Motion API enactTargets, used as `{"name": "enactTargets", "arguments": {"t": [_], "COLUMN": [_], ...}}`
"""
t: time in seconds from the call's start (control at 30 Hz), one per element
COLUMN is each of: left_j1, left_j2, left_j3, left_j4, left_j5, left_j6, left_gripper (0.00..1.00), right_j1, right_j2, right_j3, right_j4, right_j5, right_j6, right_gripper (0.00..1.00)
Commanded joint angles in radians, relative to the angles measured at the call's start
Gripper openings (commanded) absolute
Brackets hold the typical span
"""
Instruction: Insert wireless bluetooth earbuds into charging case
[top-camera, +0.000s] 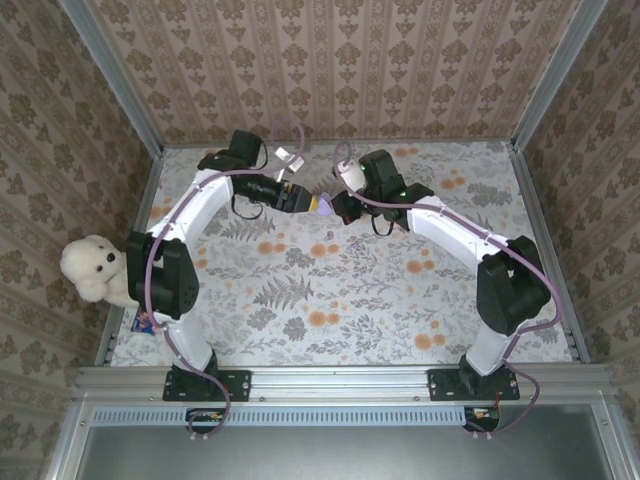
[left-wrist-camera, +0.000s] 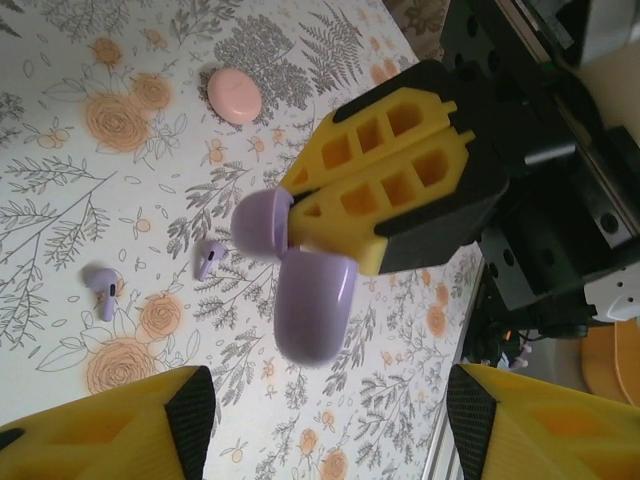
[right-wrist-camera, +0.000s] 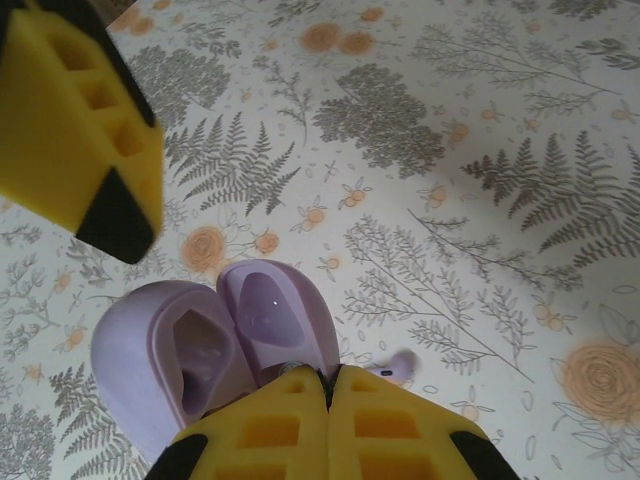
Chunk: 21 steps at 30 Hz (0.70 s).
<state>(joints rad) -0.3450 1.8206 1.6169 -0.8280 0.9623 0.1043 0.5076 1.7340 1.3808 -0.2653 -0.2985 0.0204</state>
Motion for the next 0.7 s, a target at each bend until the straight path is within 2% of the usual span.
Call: {"name": "enactTargets", "arguments": {"t": [0.0, 0.43, 0.67], "left_j1": [-0.014, -0.031, -0.031], "left_j2": [0.026, 0.092, 0.106], "left_j3": [0.044, 0.107, 0.101], "left_j4": [-0.074, -0.164, -0.178], "left_j5": [0.030, 0.041, 0.049], "left_j6": [0.055, 0.119, 0.140], "left_gripper": [0.65, 0.54, 0.53], "right_j1": [0.017, 0.035, 0.035], "right_j2": [0.019, 0.037, 0.047], "right_j3": [0.007, 0.030, 0.042], "right_j4": [0.005, -0.012, -0.014], "right_j5": [0.001, -0.004, -0.006], "right_j6": [-0.028, -0.033, -0.031], "right_gripper": [0.00, 0.00, 0.00]}}
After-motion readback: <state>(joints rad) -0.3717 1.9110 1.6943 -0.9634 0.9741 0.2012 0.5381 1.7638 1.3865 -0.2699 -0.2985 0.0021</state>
